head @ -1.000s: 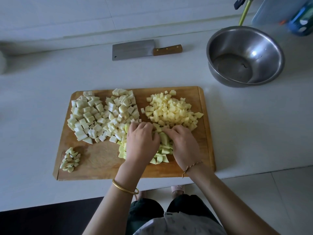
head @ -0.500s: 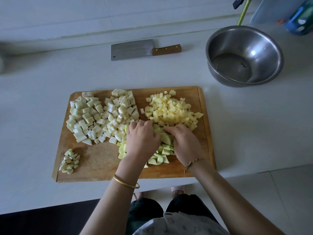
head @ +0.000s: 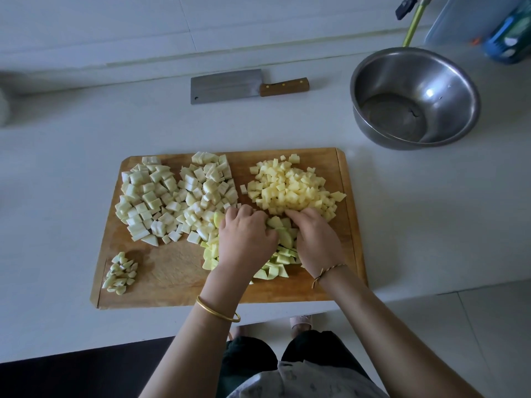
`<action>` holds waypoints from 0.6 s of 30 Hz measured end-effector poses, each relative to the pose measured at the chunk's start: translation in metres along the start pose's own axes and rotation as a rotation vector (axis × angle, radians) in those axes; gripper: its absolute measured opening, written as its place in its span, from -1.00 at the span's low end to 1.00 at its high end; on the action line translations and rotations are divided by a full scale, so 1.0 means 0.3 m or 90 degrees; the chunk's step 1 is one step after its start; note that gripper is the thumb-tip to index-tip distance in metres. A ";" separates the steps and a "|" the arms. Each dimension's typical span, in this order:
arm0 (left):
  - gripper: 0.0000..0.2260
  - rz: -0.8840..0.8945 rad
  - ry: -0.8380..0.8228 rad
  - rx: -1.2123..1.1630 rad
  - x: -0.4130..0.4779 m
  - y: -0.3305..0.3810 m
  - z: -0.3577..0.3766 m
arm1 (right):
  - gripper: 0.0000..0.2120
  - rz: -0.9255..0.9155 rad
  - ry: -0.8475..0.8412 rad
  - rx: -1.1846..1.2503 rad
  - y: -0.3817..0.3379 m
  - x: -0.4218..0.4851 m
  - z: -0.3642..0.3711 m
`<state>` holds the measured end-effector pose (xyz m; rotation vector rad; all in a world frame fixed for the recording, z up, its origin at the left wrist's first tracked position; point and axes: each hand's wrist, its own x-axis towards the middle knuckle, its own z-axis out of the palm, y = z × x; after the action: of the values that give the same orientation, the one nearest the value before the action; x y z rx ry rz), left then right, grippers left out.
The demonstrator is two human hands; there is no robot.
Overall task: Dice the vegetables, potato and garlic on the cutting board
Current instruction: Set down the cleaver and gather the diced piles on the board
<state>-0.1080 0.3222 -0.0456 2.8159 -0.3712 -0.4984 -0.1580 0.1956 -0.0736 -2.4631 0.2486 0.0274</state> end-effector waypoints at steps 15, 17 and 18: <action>-0.74 -0.019 0.107 0.030 0.103 -0.019 -0.042 | -0.62 -0.017 0.061 -0.010 0.016 -0.022 0.042; -0.75 -0.017 0.105 0.034 0.107 -0.017 -0.040 | -0.59 -0.016 0.088 -0.006 0.013 -0.029 0.051; -0.73 -0.018 0.105 0.029 0.106 -0.015 -0.038 | -0.57 -0.016 0.091 -0.004 0.011 -0.030 0.055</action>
<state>-0.0739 0.3195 -0.0461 2.8837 -0.3142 -0.2641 -0.1669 0.2049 -0.0878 -2.4767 0.2789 -0.1596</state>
